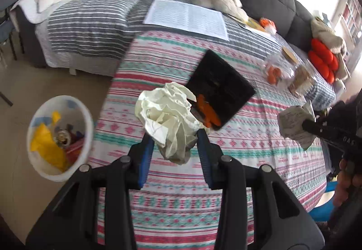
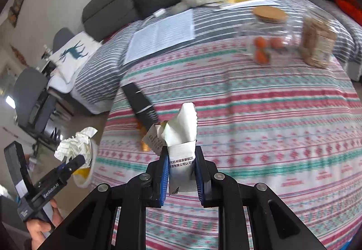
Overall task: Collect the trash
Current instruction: 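Carry the tissue toward the wastebasket with the left tool while the right tool holds the packet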
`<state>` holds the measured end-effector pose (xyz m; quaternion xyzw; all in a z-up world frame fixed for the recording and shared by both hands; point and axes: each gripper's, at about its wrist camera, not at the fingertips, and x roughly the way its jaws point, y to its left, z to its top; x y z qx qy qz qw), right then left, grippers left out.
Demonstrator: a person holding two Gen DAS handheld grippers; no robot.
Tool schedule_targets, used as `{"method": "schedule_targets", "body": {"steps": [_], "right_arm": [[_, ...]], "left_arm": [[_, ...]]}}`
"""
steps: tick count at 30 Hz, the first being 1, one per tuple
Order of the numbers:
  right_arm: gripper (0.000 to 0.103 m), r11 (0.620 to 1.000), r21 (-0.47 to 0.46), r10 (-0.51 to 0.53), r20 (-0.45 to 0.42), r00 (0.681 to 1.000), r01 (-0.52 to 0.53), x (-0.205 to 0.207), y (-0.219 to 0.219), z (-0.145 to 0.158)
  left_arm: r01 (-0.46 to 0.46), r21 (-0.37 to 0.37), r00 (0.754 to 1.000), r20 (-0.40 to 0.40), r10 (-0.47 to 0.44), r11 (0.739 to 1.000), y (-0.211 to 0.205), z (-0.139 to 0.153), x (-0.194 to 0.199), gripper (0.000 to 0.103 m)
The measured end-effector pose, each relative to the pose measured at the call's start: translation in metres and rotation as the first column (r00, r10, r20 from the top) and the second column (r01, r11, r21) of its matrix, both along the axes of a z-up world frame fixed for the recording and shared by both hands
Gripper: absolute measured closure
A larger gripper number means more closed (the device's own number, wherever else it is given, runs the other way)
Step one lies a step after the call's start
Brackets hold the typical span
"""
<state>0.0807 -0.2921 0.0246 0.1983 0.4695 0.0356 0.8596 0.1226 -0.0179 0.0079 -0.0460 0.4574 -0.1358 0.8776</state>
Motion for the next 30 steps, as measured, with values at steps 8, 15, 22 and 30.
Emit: {"method": "schedule_targets", "body": {"steps": [8,15,22,30], "right_arm": [[0.082,0.995,-0.010,0.099,0.005,0.995,-0.099,0.022,0.060,0.001],[0.082,0.984,-0.028,0.173,-0.006,0.985,-0.173,0.042,0.109,-0.005],[0.082,0.977,-0.020,0.213,-0.031,0.976,-0.214,0.058,0.143,-0.016],[0.082,0.969,-0.040,0.242,-0.052,0.969,-0.244,0.070,0.168,-0.024]], "left_arm": [[-0.141,-0.020,0.985,-0.104,0.139,0.990,0.085,-0.006,0.022,0.062],[-0.238,0.033,0.953,-0.185,0.240,0.971,0.140,-0.031,0.040,0.062],[-0.252,0.061,0.945,-0.198,0.260,0.966,0.152,-0.045,0.056,0.062],[-0.248,0.226,0.935,-0.200,0.294,0.942,0.149,-0.059,0.069,0.026]]}}
